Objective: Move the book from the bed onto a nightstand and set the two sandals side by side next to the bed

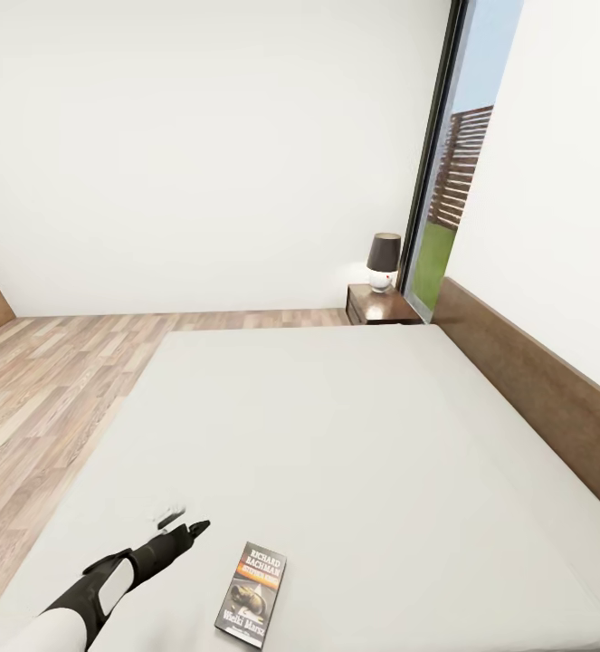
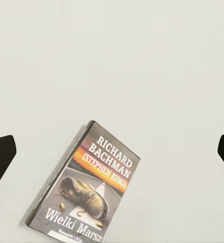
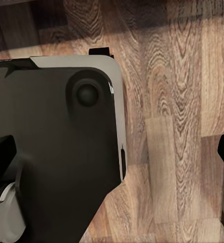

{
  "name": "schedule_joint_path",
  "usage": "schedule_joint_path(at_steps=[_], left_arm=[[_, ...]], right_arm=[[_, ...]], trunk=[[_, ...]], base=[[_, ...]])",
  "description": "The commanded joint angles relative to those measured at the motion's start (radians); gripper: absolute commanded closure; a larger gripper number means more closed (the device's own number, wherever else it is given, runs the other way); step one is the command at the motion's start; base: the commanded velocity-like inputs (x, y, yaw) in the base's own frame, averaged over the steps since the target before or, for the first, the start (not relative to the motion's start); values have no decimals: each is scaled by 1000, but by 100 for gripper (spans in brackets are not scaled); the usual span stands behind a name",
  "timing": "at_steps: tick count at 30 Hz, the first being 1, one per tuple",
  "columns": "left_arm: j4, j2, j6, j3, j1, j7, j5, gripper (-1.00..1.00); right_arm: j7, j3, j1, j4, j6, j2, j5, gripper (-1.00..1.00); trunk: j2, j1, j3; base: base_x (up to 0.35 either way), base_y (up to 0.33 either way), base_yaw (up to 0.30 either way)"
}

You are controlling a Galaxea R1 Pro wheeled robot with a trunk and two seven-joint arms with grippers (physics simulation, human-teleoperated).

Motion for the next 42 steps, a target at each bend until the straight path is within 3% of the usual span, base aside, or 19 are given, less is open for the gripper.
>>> schedule_joint_path(at_steps=[1, 10, 22, 42], left_arm=[[0, -1, 9, 4, -1, -3, 8, -100], [-1, -4, 9, 4, -1, -3, 8, -100], [-1, -11, 9, 4, -1, -3, 8, -100], [-1, -17, 8, 4, -1, -3, 8, -100]], right_arm=[[3, -8, -1, 3, -6, -1, 7, -100], [3, -8, -1, 3, -6, 1, 7, -100], [3, -8, -1, 3, -6, 0, 7, -100], [3, -8, -1, 3, -6, -1, 7, -100]], trunk=[[-9, 4, -5], [-72, 39, -33], [-72, 39, -33], [-212, 116, -96]], base=[[0, 0, 0], [0, 0, 0], [0, 0, 0], [0, 0, 0]])
